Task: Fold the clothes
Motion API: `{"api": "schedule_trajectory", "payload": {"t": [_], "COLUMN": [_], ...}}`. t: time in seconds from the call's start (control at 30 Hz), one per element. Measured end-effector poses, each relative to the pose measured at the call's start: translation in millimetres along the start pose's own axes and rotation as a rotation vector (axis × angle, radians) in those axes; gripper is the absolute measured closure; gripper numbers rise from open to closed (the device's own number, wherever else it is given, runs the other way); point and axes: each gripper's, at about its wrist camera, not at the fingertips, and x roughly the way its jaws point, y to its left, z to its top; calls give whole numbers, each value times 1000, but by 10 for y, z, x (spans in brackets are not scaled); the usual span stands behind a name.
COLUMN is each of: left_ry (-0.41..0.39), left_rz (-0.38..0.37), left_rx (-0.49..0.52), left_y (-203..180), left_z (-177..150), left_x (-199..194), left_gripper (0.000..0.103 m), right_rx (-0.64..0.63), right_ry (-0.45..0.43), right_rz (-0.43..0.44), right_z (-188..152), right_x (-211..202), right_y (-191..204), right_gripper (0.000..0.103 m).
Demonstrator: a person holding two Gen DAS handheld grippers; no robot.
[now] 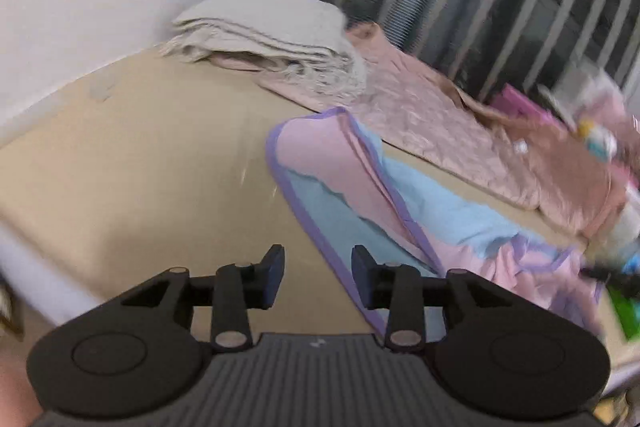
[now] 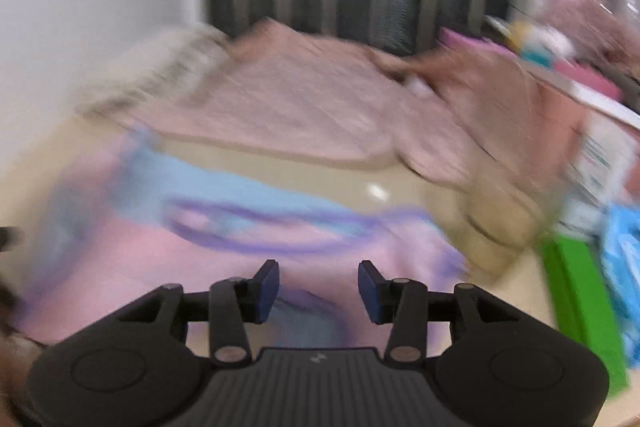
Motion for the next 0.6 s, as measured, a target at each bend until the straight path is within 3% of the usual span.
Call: {"api": "schedule_trajectory", "payload": {"t": [0.07, 0.13, 0.27, 0.37, 0.43, 0.57, 0.6], "left_ry": [45, 30, -35, -64, -77, -58, -52], "left_rz": [-79, -29, 85, 208, 228, 227, 227], "left_rx": [-2, 11, 108, 216, 228, 241, 245], "left_y": [-12, -68, -185, -287, -324, -333, -336], "left_z": [73, 74, 1, -79, -155, -203, -215], "left_x": [188, 291, 353, 368, 356, 239, 210], "left_gripper": [56, 57, 57, 56, 55, 55, 55], "right_rx": [-21, -86, -177, -165, -169, -167, -164], "right_ry": [-36, -35, 17, 70, 111, 144, 146], "right_rz": [96, 182, 226, 216, 205, 241, 256], "right_z": [112, 245, 493, 652, 695, 693, 701], "right_x": [-15, 173, 766, 1175, 1387, 1447, 1429], "right_y": [179, 511, 1010, 1178, 1289, 1313, 1298], "right_gripper": [61, 61, 61, 62, 62, 74, 88]}}
